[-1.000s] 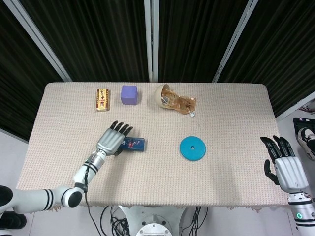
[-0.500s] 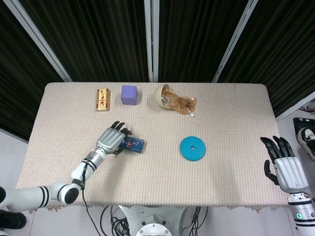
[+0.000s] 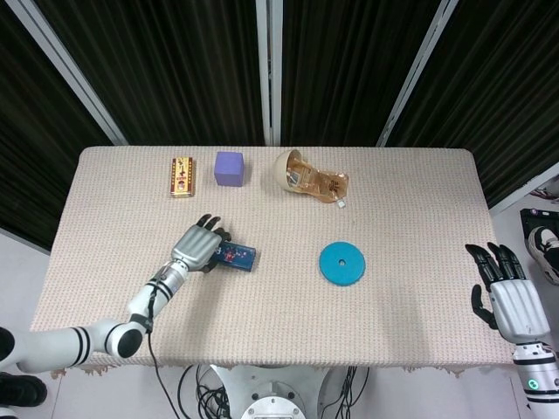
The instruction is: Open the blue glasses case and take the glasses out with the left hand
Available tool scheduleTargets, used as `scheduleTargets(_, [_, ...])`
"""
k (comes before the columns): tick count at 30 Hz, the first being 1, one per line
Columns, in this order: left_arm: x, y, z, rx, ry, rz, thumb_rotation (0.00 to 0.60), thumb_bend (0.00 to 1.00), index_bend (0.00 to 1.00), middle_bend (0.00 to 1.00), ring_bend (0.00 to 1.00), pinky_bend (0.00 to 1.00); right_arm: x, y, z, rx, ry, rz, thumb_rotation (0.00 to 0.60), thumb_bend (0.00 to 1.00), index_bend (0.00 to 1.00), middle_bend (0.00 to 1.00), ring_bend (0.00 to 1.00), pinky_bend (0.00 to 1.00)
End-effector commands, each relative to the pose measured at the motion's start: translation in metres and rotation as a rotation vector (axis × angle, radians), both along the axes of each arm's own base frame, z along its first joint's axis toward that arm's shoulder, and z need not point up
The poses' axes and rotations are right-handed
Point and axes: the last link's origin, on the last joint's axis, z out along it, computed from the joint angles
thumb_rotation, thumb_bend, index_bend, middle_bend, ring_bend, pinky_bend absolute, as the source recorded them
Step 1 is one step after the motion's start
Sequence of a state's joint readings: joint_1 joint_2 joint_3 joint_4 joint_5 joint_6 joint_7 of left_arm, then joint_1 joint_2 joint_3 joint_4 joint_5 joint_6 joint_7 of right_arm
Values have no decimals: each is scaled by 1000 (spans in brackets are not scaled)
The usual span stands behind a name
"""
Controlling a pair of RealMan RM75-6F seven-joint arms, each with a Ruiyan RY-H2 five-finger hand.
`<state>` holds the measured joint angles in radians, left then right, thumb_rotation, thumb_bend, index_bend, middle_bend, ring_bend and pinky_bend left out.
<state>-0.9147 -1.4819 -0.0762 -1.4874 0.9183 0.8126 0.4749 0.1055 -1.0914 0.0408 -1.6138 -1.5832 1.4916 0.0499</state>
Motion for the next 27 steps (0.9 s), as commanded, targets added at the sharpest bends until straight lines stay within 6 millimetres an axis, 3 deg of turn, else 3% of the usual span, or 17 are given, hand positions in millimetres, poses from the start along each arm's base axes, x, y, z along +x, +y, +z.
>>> scheduleTargets(1, [0,0,-1,0,3,-1,600,386,283,254,32,3,-1,0,0,1,0,-2,600,680,0,133,0,0])
scheduleTargets(15, [-2,8,0,10,0,-4,600,573,372,375,132,20,-3,0,-1,5,-7,-11,600,680,0,136,0,0])
scheduleTargets(27, [3,27,2,36,15,7,579,586,319,343,132,25,-5,3,-1,8,-18,-20,600,680,0,140,0,0])
